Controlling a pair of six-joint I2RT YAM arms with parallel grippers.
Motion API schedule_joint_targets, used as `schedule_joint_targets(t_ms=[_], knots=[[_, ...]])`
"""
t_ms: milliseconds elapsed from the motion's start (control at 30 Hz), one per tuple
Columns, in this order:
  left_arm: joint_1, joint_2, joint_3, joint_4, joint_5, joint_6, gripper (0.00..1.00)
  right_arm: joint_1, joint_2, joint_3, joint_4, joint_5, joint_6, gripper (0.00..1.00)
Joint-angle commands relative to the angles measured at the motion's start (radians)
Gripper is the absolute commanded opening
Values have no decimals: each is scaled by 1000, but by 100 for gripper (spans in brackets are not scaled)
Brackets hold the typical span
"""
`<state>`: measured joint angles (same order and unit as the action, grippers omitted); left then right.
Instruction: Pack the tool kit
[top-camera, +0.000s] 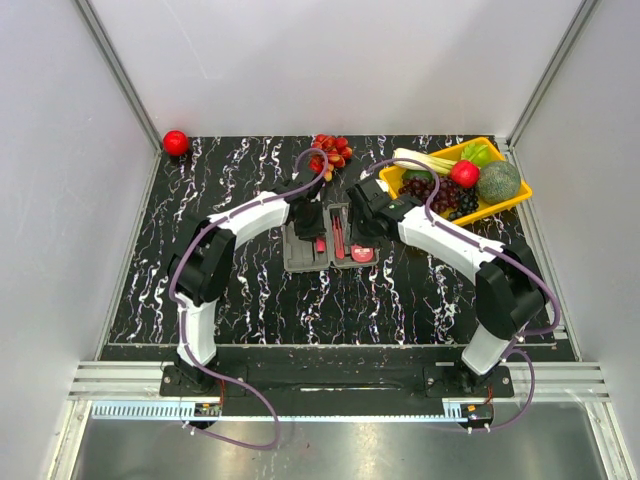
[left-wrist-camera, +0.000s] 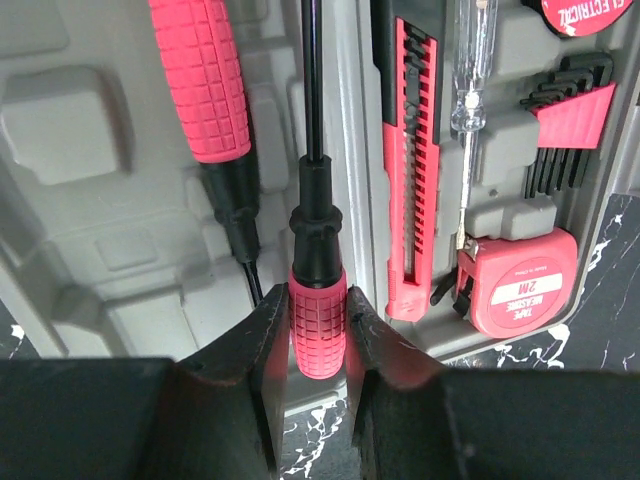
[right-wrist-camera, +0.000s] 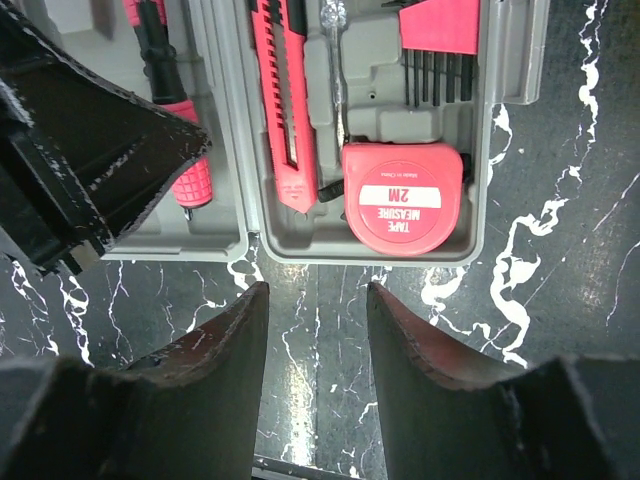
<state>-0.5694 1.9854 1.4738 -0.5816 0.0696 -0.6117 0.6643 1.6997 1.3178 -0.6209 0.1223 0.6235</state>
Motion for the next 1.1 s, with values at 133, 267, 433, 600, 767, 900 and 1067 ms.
schedule_joint_targets(t_ms=[133, 267, 433, 600, 767, 900, 1067], knots=[[-29, 27, 54, -3, -27, -45, 0, -22, -29, -2, 1, 2, -5, 49], [-46, 47, 82, -67, -57, -74, 0, -31, -28, -8, 1, -7, -10, 49], [-50, 50, 66, -104, -93, -118, 0, -35, -26, -14, 0, -21, -13, 49], [-55, 44, 51, -93, -42, -146, 0, -40, -26, -26, 1, -35, -10, 49], [-57, 43, 43, -90, 8, -169, 9, -43, -32, -38, -2, -36, -7, 49], [-58, 12, 22, -90, 12, -180, 14, -45, -38, -40, -3, -38, -5, 49], [-58, -16, 16, -90, 15, -184, 35, -45, -31, -32, -2, -42, -2, 49]])
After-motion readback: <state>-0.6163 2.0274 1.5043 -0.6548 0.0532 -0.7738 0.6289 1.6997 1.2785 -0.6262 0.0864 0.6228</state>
